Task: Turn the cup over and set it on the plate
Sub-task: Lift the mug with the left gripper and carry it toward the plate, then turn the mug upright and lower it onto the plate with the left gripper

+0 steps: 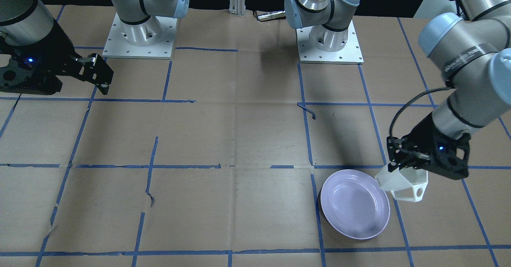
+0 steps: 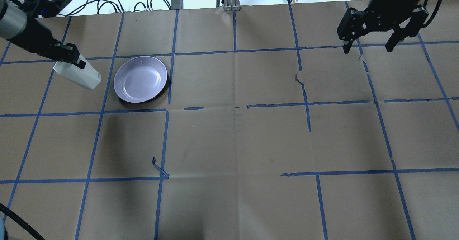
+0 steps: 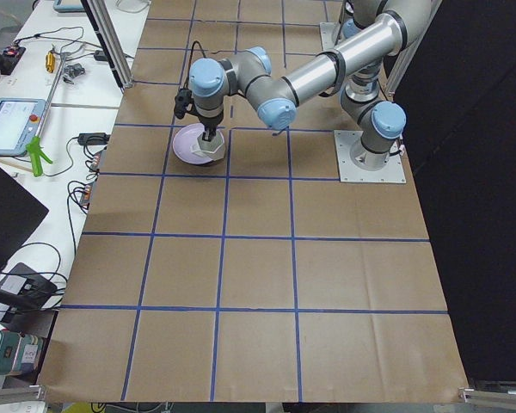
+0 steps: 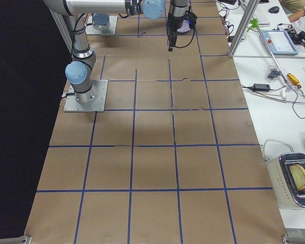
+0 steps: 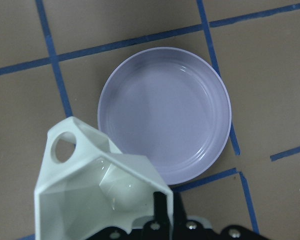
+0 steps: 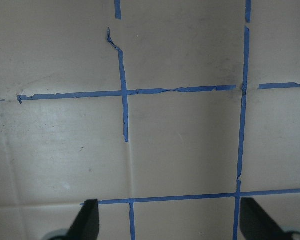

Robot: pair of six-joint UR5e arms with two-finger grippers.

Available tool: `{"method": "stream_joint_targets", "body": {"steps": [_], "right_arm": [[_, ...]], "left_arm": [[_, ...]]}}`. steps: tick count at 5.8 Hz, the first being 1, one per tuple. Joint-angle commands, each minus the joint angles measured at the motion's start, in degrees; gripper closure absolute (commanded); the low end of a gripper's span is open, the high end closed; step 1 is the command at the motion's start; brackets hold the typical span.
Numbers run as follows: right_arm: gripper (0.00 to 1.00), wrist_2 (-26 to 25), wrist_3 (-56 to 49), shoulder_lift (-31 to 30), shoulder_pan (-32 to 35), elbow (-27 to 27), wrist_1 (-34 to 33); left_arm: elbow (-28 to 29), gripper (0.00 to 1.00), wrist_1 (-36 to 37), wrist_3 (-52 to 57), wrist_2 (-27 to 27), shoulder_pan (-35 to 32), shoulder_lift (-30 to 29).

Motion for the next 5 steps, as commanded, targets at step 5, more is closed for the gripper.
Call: {"method": "stream_joint_targets", "body": {"steps": [5], "right_arm": [[0.0,0.0,0.0,0.0,0.0,0.0,0.0]], "left_arm": [[-6.34,1.0,12.66,0.42,5.37,-8.76,-5.43]]}}
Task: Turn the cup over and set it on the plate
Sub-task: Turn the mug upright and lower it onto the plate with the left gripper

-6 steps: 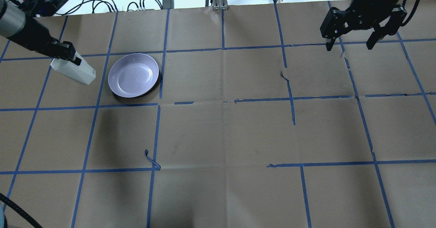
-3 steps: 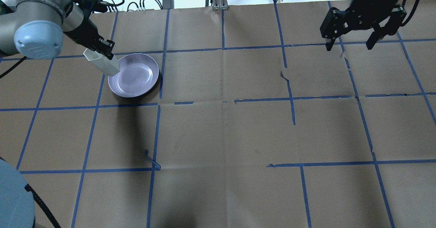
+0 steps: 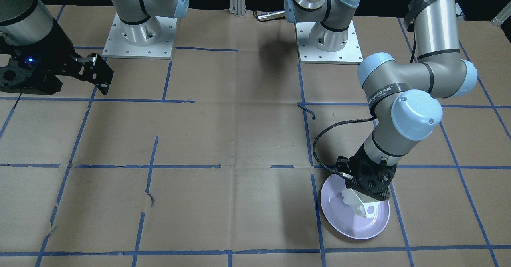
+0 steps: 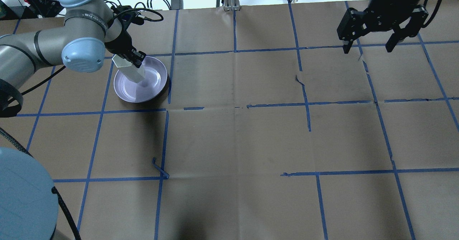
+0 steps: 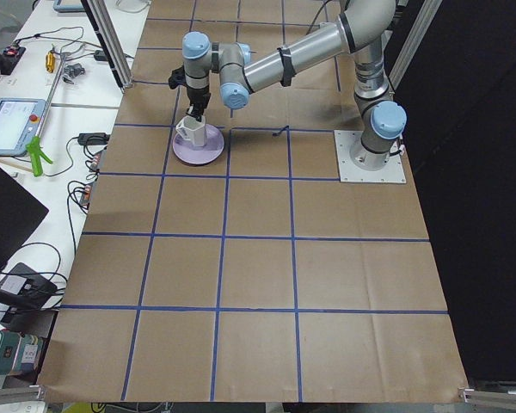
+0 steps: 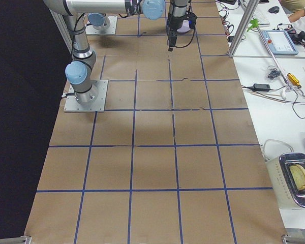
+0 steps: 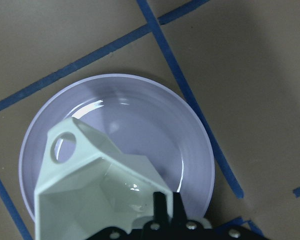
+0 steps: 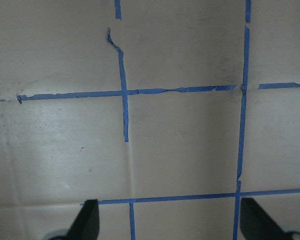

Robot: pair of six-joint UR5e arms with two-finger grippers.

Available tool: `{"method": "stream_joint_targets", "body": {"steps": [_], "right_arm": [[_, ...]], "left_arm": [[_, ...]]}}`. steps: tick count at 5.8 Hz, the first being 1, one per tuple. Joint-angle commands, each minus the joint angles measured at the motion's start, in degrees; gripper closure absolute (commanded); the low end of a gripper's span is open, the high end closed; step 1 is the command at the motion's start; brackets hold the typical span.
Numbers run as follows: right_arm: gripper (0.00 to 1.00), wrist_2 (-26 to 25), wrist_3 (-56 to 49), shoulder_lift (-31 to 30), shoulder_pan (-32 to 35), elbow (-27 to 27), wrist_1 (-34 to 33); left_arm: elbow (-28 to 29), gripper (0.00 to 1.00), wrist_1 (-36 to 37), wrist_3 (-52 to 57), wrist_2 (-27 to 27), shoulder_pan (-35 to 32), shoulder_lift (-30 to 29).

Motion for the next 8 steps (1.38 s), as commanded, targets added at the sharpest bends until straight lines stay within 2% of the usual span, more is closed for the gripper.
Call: {"method": "stream_joint_targets", "body": {"steps": [1,3,4,6,7,8], "right_arm": [[0.0,0.0,0.0,0.0,0.0,0.0,0.0],[0.0,0.0,0.0,0.0,0.0,0.0,0.0],[0.0,0.0,0.0,0.0,0.0,0.0,0.0],[0.0,0.0,0.0,0.0,0.0,0.0,0.0],[0.0,0.0,0.0,0.0,0.0,0.0,0.0],[0.0,0.0,0.0,0.0,0.0,0.0,0.0]], "left_arm": [[-1.49,1.0,1.29,0.35,0.06,-0.13,0.0],[-2.28,0.99,1.38,0.88,0.15,0.05,-0.17],[-2.46,0.01,1.38,0.36,0.41,0.05,-0.69],[-2.2,0.02,1.12,-0.08,0.58,0.05,-0.18],[-1.07,0.01,-1.32,-4.0,0.76,-0.56,1.48],[0.86,0.01,-8.04,-13.61,0.59,-0.74,4.98]]}}
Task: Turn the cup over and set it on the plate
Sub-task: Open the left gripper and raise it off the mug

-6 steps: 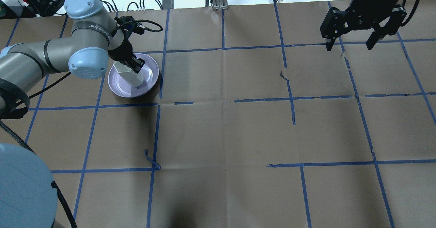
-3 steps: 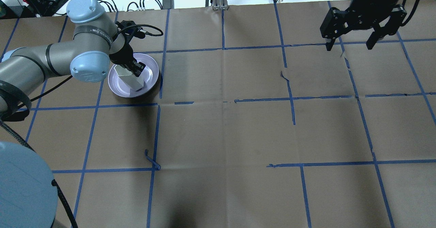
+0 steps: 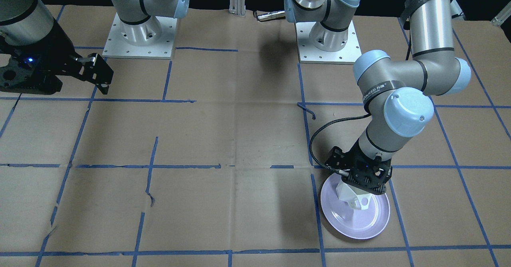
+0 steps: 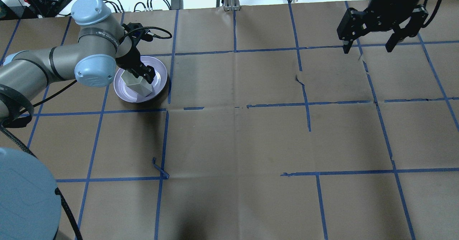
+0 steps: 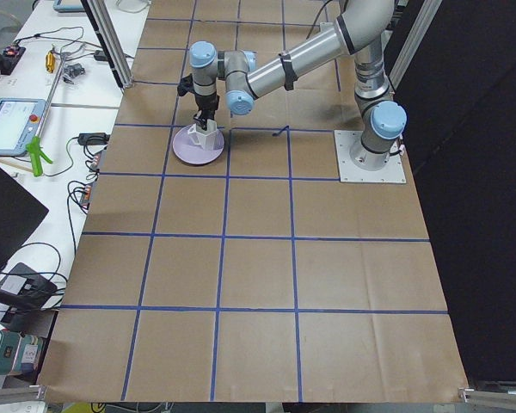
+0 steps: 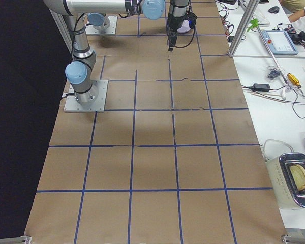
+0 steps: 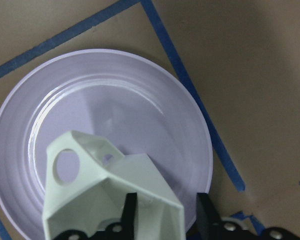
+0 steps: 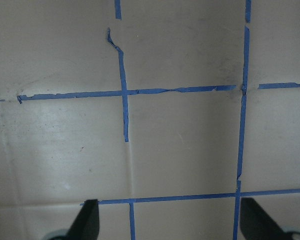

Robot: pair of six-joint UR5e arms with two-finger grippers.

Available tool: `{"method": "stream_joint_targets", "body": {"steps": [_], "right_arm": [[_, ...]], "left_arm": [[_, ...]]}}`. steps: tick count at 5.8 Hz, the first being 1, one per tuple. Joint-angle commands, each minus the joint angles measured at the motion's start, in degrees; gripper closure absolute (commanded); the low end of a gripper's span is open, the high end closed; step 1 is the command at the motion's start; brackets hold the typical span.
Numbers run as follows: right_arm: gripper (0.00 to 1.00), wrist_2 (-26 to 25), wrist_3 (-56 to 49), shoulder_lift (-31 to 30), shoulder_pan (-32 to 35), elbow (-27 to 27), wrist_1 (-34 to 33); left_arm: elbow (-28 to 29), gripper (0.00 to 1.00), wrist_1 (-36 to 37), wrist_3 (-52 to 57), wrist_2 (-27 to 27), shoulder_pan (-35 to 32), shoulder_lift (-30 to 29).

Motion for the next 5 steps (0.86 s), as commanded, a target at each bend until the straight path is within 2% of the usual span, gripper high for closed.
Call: {"method": "stream_joint_targets", "body": {"steps": [1,3,5], "right_arm": [[0.0,0.0,0.0,0.0,0.0,0.0,0.0],[0.0,0.0,0.0,0.0,0.0,0.0,0.0],[0.0,0.0,0.0,0.0,0.0,0.0,0.0]], "left_arm": [[5.03,0.01,-15.11,-13.06,-0.07,-1.02,6.86],[12.6,0.01,-31.57,-18.21,0.1,-2.69,11.97],[12.9,0.01,-34.19,-20.77,0.1,-4.96,16.8]]}}
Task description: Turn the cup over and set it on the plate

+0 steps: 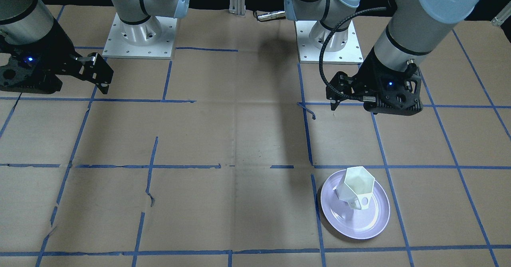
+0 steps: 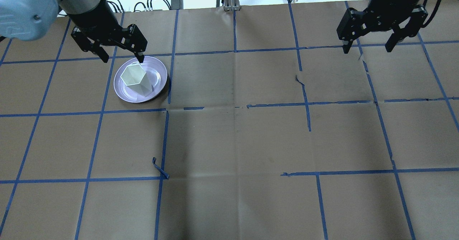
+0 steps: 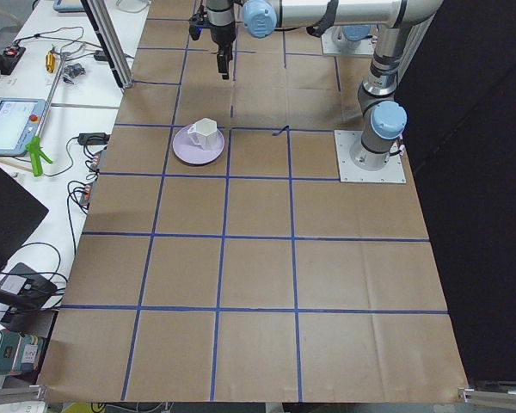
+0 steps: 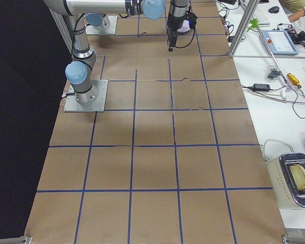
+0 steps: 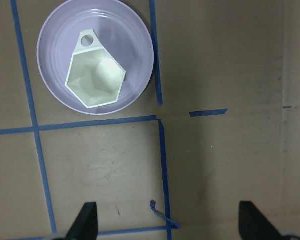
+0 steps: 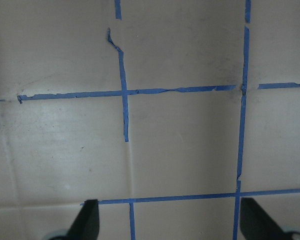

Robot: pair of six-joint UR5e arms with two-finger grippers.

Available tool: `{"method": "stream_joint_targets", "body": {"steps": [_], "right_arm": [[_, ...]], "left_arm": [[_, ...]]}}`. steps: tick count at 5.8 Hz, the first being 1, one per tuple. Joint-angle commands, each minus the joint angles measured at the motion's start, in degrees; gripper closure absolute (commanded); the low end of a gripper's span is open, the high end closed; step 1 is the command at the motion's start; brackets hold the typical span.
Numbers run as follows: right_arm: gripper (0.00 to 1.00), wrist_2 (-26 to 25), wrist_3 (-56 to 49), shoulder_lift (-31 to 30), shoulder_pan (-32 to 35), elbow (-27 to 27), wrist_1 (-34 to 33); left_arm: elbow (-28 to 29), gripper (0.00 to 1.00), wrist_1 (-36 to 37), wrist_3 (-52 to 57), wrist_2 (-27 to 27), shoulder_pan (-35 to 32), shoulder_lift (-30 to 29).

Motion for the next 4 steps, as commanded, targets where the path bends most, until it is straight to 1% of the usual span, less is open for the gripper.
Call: {"method": "stream_joint_targets", "body": {"steps": [1,2,4], "right_arm": [[0.0,0.0,0.0,0.0,0.0,0.0,0.0],[0.0,0.0,0.0,0.0,0.0,0.0,0.0],[0.0,0.0,0.0,0.0,0.0,0.0,0.0]], "left_arm": [[-0.51,0.01,-0.86,-0.07,-0.08,-1.49,3.14],[-1.48,0.01,-0.85,-0.15,0.26,-1.49,4.36],[-1.75,0.01,-0.41,-0.76,0.0,-1.31,4.29]]}}
